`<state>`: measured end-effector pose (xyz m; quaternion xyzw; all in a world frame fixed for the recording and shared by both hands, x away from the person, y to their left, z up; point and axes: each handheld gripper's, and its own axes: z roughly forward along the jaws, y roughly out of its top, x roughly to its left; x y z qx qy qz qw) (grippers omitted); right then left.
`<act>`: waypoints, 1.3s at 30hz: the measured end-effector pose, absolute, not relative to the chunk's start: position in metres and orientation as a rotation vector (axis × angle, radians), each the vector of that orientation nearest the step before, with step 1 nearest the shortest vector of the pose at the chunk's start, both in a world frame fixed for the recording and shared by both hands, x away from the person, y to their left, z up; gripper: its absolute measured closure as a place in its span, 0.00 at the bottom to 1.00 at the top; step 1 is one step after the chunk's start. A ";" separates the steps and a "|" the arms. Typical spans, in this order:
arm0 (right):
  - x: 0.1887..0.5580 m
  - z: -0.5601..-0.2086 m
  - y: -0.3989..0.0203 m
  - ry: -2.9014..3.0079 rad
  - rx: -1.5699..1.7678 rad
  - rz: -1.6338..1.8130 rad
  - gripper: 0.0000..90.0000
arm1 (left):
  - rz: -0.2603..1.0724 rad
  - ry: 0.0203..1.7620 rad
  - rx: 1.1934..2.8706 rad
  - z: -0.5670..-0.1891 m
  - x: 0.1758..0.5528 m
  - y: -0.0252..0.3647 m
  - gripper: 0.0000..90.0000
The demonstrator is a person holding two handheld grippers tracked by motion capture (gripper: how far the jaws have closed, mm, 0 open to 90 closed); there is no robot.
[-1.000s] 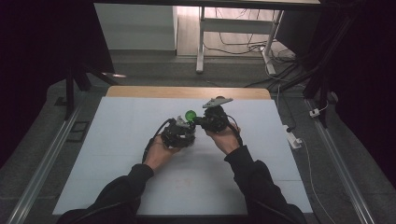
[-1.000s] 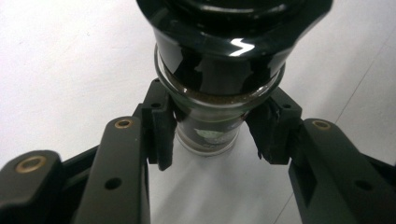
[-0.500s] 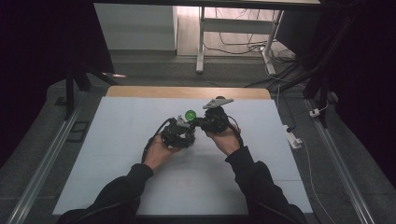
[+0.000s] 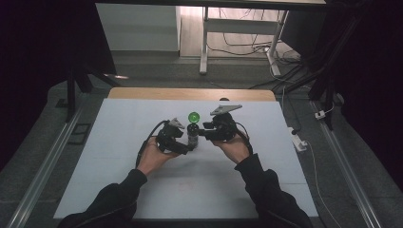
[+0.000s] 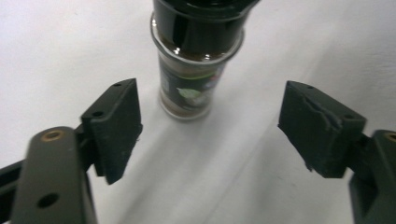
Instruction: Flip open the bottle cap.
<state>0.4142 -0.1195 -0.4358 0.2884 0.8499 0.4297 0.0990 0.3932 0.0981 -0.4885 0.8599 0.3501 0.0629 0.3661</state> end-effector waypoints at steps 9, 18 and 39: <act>0.404 -0.438 -0.126 2.542 0.895 1.287 0.39 | 0.090 0.911 2.179 -0.480 0.380 0.112 0.16; 0.389 -0.440 -0.137 2.554 0.912 1.278 0.23 | 0.082 0.891 2.183 -0.470 0.357 0.134 0.07; 0.339 -0.438 -0.185 2.559 0.904 1.311 0.01 | 0.121 0.975 2.017 -0.459 0.280 0.216 0.00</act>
